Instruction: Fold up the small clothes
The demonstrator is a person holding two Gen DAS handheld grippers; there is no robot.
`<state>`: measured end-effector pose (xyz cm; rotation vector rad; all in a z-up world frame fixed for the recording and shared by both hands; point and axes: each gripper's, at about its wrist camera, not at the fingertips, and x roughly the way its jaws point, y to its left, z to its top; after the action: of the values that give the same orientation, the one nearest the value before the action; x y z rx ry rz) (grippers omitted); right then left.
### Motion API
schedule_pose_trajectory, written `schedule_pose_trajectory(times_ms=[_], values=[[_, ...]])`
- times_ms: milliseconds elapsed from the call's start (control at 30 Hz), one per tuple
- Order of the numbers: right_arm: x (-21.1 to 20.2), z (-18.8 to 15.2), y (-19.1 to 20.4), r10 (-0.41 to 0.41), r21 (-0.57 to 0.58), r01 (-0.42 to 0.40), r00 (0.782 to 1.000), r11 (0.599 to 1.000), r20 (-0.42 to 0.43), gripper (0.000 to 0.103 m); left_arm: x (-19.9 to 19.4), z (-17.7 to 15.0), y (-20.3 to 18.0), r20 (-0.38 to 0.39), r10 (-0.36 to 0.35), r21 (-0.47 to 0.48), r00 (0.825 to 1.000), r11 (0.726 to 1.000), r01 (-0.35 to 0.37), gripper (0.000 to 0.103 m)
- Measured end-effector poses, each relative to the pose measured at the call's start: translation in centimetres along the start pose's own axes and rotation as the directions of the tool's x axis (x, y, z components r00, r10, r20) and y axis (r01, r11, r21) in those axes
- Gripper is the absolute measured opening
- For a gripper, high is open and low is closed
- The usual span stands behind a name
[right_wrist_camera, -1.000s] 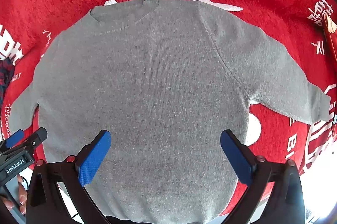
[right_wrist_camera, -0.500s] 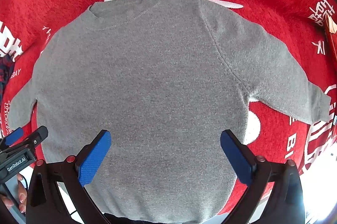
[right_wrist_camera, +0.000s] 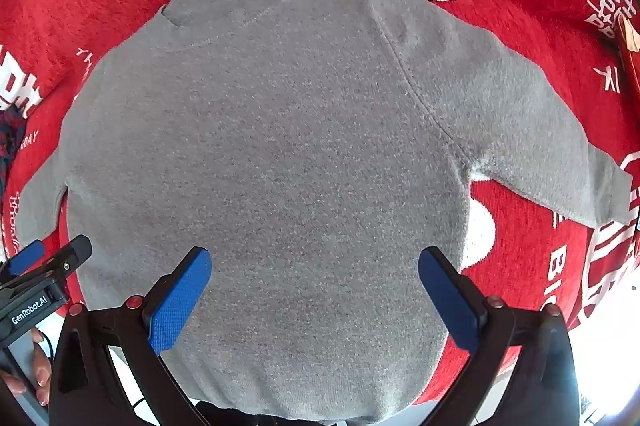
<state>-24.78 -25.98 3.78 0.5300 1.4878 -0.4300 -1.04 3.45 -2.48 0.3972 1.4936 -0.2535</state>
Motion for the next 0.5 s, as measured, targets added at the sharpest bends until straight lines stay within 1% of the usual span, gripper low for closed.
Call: schedule_pose_trajectory(times_ms=[500], values=[[0.32, -0.08, -0.91, 0.008, 0.015, -0.007, 1.0, 1.0, -0.007, 0.103, -0.03, -0.35, -0.95, -0.004, 0.016, 0.018, 1.0, 1.0, -0.016, 0.103]])
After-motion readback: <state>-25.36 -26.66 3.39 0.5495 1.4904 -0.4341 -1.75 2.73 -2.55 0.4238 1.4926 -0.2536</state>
